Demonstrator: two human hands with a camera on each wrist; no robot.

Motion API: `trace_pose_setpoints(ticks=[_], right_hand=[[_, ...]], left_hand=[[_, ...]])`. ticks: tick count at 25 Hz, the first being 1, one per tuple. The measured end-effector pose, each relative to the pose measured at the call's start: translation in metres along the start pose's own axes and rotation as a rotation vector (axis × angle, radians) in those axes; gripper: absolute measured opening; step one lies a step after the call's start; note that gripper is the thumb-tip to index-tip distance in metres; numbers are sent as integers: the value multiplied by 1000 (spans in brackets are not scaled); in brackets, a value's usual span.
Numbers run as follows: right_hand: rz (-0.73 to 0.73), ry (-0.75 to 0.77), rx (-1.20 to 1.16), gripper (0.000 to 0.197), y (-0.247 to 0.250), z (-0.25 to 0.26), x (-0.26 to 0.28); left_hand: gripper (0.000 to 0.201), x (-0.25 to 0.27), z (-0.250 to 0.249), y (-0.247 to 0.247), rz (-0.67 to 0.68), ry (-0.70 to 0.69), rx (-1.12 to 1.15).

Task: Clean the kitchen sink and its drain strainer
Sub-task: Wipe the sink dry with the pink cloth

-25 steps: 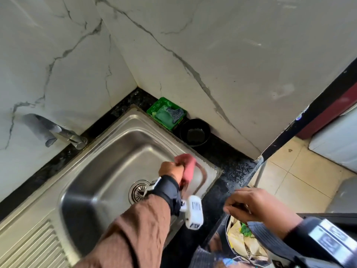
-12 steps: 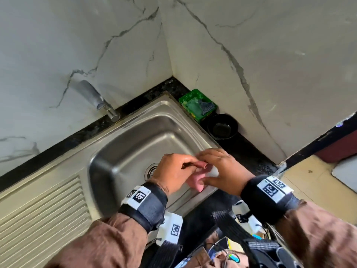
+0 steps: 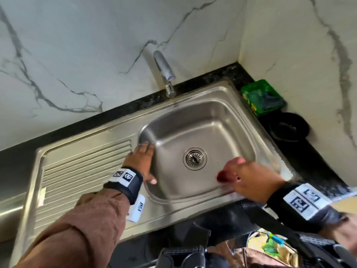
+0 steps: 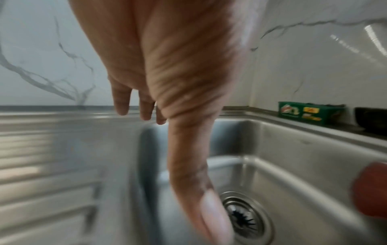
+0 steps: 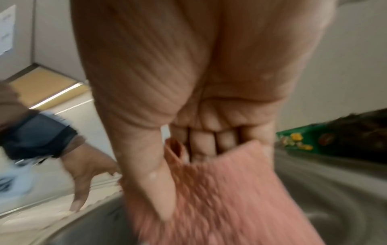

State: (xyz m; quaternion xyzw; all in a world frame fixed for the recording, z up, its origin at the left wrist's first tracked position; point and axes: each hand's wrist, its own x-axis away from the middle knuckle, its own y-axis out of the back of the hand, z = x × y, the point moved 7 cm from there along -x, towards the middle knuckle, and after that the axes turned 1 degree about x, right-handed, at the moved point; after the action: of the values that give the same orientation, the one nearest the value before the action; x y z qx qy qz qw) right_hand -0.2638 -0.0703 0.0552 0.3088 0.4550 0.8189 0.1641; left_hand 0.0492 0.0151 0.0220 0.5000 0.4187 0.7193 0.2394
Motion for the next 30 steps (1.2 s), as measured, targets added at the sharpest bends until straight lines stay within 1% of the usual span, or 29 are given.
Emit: trace_pose_setpoints(ticks=[1,2,4,5,6,8,10,12,14,15,16,17,18,19,20,21,22,23,24,25,26,27,28,29,30], right_hand=[[125,-3,55,16,-19,11,-5],[213,-21,86,20,-32,20,-10],[254,-42,58,22,-42,36,-23],[252,-50,-5,21,-43,42,-32],[233,-53,-116,18,-45,47,-41],[183,-67,-432,17,-49,49,-65],[136,-71,-750,18,-53,51,-97],[-12,-202,-911,19,-49,42,-133],[-203,-342,-1084,38,-43,36,-166],[-305,-397,-1129,43,-36,36,-181],[-406,-441,-1086,48,-29,37,-193],[-472,-476,-988,49,-22,40,-204],[-507,-509,-888,46,-19,45,-213],[-500,-515,-789,39,-21,55,-224],[-420,-476,-654,27,-34,67,-241],[-293,-372,-511,17,-48,85,-255],[-135,-258,-377,16,-69,102,-265],[3,-165,-246,19,-88,113,-269],[87,-133,-150,24,-98,116,-269],[110,-133,-120,28,-106,111,-270],[80,-128,-131,31,-111,107,-273],[32,-88,-131,36,-117,106,-275],[17,-19,-102,43,-127,111,-277],[28,92,-37,52,-143,118,-281],[81,208,57,61,-165,125,-283]], left_hand=[[148,2,17,-4,73,49,-69],[154,4,30,-6,131,88,-123],[153,5,47,-9,209,135,-188],[146,4,52,-10,232,152,-202],[138,2,55,-11,246,164,-206],[124,-5,58,-14,240,161,-206],[116,-14,61,-16,230,148,-166],[114,-22,64,-18,239,141,-140],[109,-30,70,-25,255,134,-73],[116,-34,74,-29,252,130,-22],[135,-38,78,-35,271,119,1],[157,-40,81,-42,319,102,-10],[169,-39,81,-43,353,87,-14],[172,-39,80,-44,368,75,-5],[167,-40,79,-44,366,72,18],[154,-43,79,-44,341,72,55],[136,-45,77,-39,310,75,89],[121,-46,77,-37,300,67,104],[120,-47,79,-34,302,64,100],[133,-47,80,-35,337,56,78],[151,-45,81,-37,397,38,52],[164,-43,81,-37,432,27,47],[168,-41,80,-35,437,29,64],[166,-41,80,-35,425,44,91],[157,-41,79,-34,407,60,121]])
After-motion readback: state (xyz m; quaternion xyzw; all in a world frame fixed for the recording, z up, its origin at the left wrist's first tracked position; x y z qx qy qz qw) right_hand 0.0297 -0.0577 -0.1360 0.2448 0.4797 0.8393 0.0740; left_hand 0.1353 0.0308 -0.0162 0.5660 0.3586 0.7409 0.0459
